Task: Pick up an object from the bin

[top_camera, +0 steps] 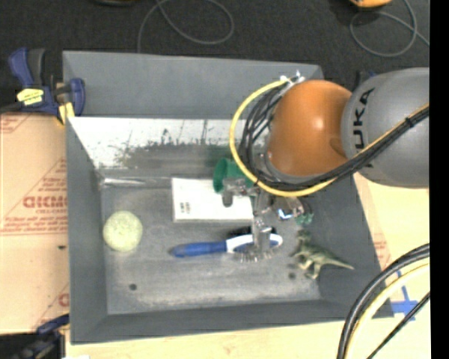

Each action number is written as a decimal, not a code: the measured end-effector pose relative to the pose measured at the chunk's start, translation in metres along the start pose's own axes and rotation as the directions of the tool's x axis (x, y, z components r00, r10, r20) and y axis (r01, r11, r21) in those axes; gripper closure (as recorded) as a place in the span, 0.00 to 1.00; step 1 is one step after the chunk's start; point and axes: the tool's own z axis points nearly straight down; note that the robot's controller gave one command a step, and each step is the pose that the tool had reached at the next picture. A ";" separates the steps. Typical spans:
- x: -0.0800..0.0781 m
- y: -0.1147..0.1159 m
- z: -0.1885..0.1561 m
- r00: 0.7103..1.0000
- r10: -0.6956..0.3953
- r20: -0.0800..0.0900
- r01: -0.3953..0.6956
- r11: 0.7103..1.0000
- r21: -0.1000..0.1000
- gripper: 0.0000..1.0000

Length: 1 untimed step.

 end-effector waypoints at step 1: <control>0.020 -0.004 0.024 0.997 -0.080 0.001 0.080 0.997 0.001 0.00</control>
Offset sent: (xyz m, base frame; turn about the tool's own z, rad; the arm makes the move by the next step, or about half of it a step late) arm -0.0199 0.0007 -0.0904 -0.1470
